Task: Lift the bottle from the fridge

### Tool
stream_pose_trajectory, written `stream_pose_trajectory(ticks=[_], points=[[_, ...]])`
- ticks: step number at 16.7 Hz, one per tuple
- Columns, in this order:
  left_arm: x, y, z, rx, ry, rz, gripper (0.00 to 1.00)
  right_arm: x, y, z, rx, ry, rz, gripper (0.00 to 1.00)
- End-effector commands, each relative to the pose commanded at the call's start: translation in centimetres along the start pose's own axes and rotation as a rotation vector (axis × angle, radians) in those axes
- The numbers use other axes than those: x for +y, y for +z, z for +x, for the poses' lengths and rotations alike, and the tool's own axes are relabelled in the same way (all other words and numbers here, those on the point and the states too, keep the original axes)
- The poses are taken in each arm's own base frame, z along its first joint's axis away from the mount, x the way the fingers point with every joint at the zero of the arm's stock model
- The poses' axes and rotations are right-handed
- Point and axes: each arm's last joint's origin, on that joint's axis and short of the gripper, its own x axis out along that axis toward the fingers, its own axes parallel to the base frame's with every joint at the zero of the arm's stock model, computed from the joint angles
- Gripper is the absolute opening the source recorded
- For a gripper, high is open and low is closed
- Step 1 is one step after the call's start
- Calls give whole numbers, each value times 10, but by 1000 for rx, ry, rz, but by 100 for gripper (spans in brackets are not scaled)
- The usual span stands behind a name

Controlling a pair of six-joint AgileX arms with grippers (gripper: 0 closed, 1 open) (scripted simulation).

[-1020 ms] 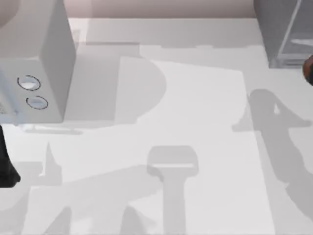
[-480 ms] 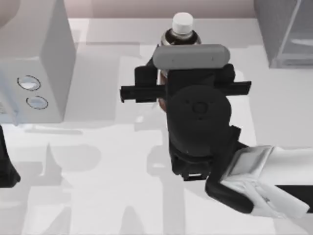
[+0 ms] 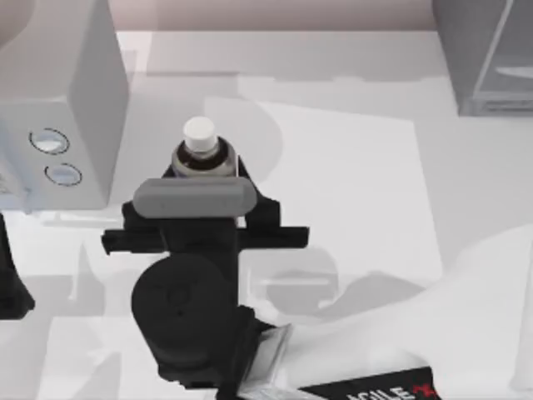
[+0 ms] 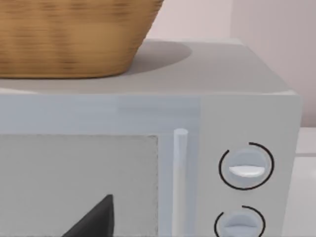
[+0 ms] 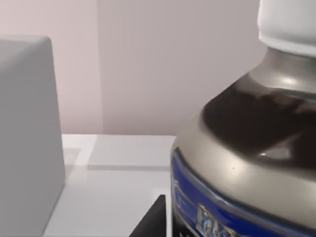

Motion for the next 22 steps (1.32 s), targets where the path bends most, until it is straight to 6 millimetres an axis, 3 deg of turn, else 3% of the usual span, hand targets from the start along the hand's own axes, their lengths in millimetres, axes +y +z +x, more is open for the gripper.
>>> stream_pose_trajectory(ticks=[6, 13, 18, 22], points=[[0, 0, 0, 0, 0, 0, 100, -1, -2, 2, 3, -2, -5, 0], [0, 0, 0, 0, 0, 0, 100, 1, -40, 46, 4, -2, -8, 0], [0, 0, 0, 0, 0, 0, 100, 1, -41, 50, 0, 0, 0, 0], [0, 0, 0, 0, 0, 0, 100, 1, -41, 50, 0, 0, 0, 30]])
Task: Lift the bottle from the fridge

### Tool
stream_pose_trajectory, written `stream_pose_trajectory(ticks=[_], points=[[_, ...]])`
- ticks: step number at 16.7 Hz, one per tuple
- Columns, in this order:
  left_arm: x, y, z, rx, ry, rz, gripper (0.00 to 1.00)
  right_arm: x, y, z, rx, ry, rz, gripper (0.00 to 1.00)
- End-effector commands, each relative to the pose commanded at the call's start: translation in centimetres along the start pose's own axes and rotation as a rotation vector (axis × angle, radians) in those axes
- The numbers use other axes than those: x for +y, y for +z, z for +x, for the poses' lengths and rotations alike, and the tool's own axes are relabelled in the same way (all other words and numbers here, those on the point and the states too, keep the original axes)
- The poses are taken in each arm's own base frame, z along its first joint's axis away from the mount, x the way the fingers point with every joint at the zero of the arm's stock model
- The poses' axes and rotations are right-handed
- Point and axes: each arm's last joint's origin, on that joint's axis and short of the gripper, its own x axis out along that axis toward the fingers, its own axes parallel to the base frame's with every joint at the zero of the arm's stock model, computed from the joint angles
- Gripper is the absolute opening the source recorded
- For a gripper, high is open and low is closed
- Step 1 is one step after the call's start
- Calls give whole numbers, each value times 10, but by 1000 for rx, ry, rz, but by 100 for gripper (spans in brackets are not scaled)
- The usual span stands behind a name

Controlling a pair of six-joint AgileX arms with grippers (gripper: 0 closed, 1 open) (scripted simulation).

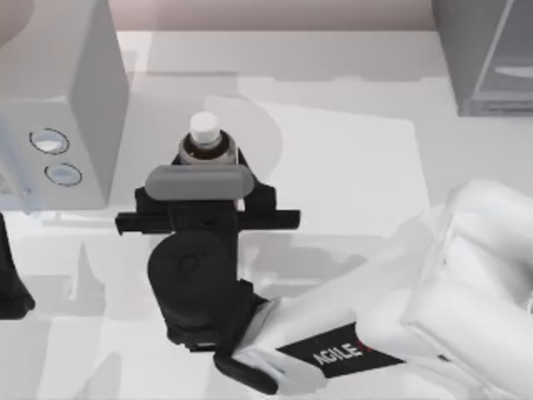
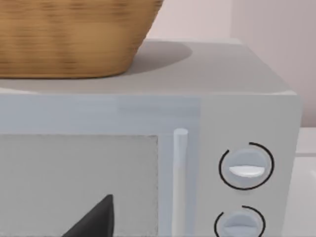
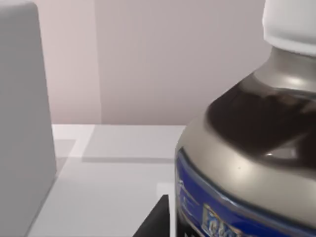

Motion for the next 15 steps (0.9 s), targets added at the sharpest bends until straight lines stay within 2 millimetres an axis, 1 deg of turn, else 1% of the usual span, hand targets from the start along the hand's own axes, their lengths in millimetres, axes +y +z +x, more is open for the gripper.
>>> stream_pose_trajectory(ticks=[9, 10, 15], points=[[0, 0, 0, 0, 0, 0, 100, 0, 0, 0, 0, 0, 0, 98], [0, 0, 0, 0, 0, 0, 100, 0, 0, 0, 0, 0, 0, 100], [0, 0, 0, 0, 0, 0, 100, 0, 0, 0, 0, 0, 0, 100]])
